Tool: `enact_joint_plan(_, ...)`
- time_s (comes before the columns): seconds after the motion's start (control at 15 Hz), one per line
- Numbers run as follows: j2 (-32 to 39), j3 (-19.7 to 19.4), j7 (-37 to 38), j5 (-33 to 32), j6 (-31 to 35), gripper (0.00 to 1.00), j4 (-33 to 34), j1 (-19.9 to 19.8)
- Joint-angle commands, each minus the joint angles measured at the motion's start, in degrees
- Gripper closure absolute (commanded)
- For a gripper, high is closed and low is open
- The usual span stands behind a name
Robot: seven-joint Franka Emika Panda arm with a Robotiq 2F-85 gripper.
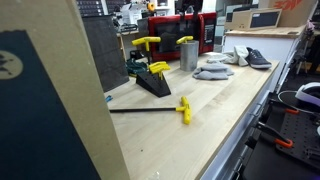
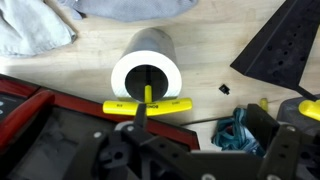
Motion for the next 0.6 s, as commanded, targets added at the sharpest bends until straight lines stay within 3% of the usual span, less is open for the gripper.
enact_joint_plan(0.0, 4.01, -0.79, 1.93, -0.02, -2.23, 0.0, 6.26, -1.16)
enact_joint_plan(0.53, 7.56, -3.05, 17.57, -2.22, 4.11, 0.0, 8.18, -2.18)
